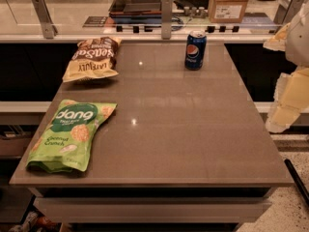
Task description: Pick brown chip bag
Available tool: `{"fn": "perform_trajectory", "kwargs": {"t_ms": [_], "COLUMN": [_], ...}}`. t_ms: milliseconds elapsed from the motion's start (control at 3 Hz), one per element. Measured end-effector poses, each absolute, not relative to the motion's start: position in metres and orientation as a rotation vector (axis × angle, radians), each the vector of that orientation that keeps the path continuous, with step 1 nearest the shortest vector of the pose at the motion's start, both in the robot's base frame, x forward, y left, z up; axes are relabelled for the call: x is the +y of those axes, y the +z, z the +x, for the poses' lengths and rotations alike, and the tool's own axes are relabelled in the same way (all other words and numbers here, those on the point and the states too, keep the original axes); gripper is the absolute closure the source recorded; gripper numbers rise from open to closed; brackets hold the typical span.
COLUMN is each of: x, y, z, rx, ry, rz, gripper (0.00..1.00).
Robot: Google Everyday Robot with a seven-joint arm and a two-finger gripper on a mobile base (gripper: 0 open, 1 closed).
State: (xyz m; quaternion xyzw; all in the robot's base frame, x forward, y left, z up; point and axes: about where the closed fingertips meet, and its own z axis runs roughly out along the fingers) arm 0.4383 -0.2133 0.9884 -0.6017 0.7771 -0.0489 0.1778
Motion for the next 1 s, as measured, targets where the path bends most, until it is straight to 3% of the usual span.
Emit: {"fn": "perform_trajectory", "kwargs": {"t_ms": [333, 1000], "x": [-0.213, -0.187], "y": [0.988, 1.017], "z": [0.438, 0.462], "rx": [2.198, 1.944], "ry": [-0.139, -0.425], "rz": [-1.702, -1.707], "gripper": [0.00, 0.00]}}
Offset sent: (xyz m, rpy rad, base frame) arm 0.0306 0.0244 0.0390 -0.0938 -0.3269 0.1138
